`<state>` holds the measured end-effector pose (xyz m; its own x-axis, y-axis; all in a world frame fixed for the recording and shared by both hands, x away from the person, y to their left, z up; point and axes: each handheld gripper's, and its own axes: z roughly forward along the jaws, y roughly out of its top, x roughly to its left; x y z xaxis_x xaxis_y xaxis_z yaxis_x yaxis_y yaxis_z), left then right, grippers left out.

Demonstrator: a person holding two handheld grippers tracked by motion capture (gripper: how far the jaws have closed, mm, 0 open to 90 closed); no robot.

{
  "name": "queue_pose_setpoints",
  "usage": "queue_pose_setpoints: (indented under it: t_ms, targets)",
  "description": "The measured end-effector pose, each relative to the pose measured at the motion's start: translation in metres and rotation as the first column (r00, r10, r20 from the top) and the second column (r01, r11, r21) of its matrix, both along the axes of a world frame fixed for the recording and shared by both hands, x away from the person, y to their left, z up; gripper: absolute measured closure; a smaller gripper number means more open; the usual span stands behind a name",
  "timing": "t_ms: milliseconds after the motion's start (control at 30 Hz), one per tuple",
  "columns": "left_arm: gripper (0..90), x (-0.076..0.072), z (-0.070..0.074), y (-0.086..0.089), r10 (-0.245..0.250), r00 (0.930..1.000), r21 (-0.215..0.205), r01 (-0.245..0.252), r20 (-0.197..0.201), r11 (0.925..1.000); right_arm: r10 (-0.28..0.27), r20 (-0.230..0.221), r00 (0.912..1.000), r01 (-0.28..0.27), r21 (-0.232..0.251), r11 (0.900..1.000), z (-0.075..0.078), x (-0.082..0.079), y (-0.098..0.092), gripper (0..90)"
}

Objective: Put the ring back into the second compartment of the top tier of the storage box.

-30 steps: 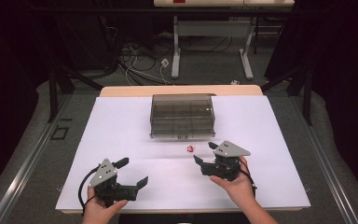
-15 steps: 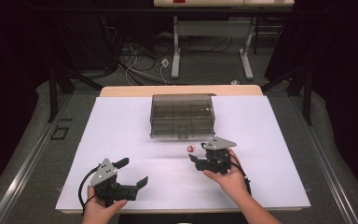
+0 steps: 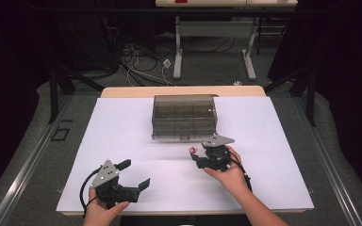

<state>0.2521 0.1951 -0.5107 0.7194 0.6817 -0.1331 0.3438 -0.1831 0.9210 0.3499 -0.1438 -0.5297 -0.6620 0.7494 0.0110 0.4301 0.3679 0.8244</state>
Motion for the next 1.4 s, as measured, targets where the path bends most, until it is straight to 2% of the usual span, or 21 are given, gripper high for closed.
queue_pose_setpoints:
  t_ms: [67,133,433,467,600,733,767,800,1067,1267,1300,1333,1400]
  targets:
    - [2.5,0.0,0.0,-0.001,0.001,1.0,-0.001,-0.001,0.004,1.0,-0.002,-0.006,1.0,0.002,0.012,1.0,-0.001,0.003,0.0,39.6]
    - [2.5,0.0,-0.001,-0.001,-0.001,1.0,0.002,0.001,0.003,1.0,-0.017,-0.032,0.9994,0.017,0.015,1.0,-0.002,0.004,0.0,40.1]
    - [2.6,0.001,-0.001,-0.001,-0.005,1.0,0.003,0.005,0.0,1.0,-0.04,-0.064,0.9971,0.042,0.029,0.999,-0.007,0.012,-0.001,43.6]
    - [2.6,0.001,-0.001,-0.001,-0.005,1.0,0.003,0.005,-0.001,1.0,-0.044,-0.07,0.9966,0.047,0.044,0.998,-0.009,0.014,-0.001,43.6]
    - [2.7,0.001,-0.001,-0.001,-0.011,0.9999,0.009,0.011,-0.004,0.9999,-0.049,-0.069,0.9964,0.051,0.038,0.998,-0.013,0.016,0.002,44.4]
    - [2.8,0.001,-0.001,-0.001,-0.013,0.9999,0.009,0.013,-0.006,0.9999,-0.056,-0.09,0.9944,0.058,0.021,0.998,-0.016,0.018,0.004,45.1]
    - [2.9,0.001,-0.001,-0.001,-0.013,0.9999,0.009,0.013,-0.006,0.9999,-0.059,-0.081,0.995,0.061,0.028,0.998,-0.017,0.019,0.004,45.8]
    - [2.9,0.001,-0.001,-0.001,-0.013,0.9999,0.009,0.013,-0.006,0.9999,-0.063,-0.095,0.9935,0.065,0.025,0.998,-0.018,0.019,0.005,46.7]
    - [3.2,0.001,-0.001,-0.001,-0.015,0.9998,0.006,0.015,-0.011,0.9999,-0.066,-0.1,0.9928,0.067,0.0,0.998,-0.023,0.022,0.006,53.6]
    - [3.2,0.001,-0.001,-0.001,-0.015,0.9998,0.008,0.015,-0.01,0.9999,-0.059,-0.083,0.9948,0.058,-0.01,0.998,-0.027,0.023,0.009,59.8]
    - [3.3,0.001,-0.001,-0.001,-0.016,0.9998,0.008,0.016,-0.012,0.9998,-0.057,-0.087,0.9946,0.057,0.001,0.998,-0.028,0.023,0.011,61.7]
    - [3.4,0.001,-0.001,-0.001,-0.014,0.9999,0.007,0.014,-0.009,0.9999,-0.054,-0.088,0.9946,0.053,-0.017,0.998,-0.027,0.023,0.01,62.7]
    - [3.4,0.001,-0.001,-0.001,-0.015,0.9998,0.006,0.016,-0.012,0.9999,-0.051,-0.083,0.9952,0.05,-0.017,0.999,-0.029,0.023,0.011,64.7]
